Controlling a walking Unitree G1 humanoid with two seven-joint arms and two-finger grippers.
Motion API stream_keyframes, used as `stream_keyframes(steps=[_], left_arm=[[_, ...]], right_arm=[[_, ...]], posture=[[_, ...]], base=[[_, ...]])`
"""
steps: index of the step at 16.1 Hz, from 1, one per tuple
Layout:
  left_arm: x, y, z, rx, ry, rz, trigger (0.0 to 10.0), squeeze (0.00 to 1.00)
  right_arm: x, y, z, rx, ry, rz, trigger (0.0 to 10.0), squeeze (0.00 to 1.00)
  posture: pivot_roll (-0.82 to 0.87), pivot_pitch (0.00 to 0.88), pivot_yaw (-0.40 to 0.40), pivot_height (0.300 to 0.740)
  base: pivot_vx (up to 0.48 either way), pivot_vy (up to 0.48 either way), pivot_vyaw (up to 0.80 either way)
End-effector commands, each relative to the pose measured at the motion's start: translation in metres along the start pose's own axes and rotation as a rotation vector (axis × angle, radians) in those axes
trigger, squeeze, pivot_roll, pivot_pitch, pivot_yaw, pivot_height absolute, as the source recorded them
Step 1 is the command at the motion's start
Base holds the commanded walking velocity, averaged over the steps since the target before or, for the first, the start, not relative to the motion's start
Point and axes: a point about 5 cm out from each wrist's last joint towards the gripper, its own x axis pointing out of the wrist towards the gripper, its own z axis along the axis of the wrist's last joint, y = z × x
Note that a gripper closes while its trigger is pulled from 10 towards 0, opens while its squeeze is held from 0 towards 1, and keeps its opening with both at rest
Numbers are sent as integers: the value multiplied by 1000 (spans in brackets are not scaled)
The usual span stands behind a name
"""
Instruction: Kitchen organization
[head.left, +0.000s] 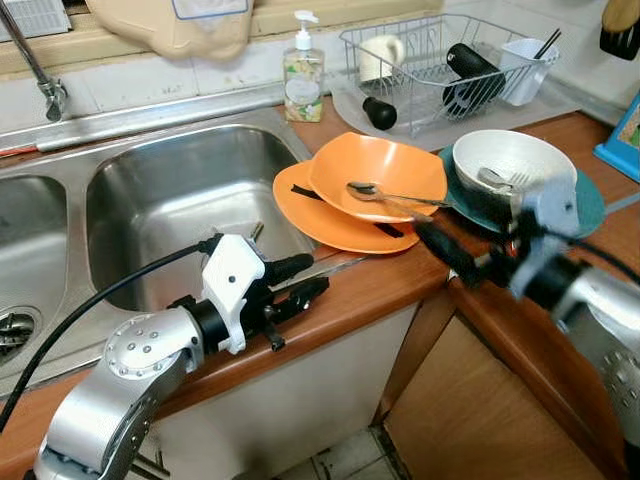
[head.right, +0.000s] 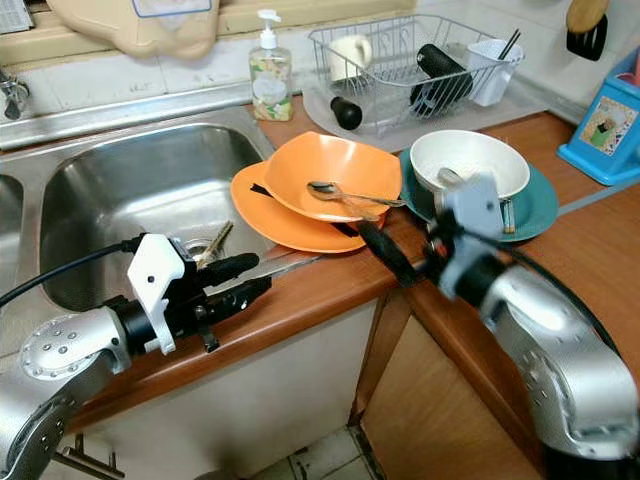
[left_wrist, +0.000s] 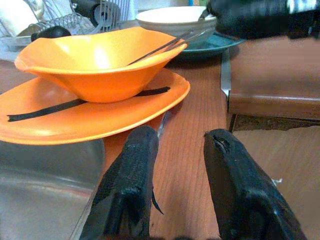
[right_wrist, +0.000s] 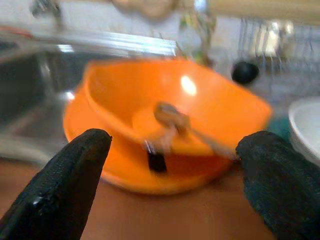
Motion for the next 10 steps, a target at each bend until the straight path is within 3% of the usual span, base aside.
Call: stream_keyframes(steps=[1, 3, 10], left_arm=[[1, 1, 0, 12, 4, -6, 10000, 0], [2, 1, 0, 14, 4, -10, 10000, 0], [2, 1, 0, 18, -1, -1, 10000, 0]], right_arm=[[-2, -2, -2, -14, 30, -21, 10000, 0], [-1, 1, -9, -24, 71, -7, 10000, 0], [23, 10, -4, -39, 44, 82, 10000, 0]], posture=[[-66, 0, 48, 740], [-67, 0, 46, 740], [-61, 0, 34, 740]], base=[[0, 0, 0], [0, 0, 0], [0, 0, 0]])
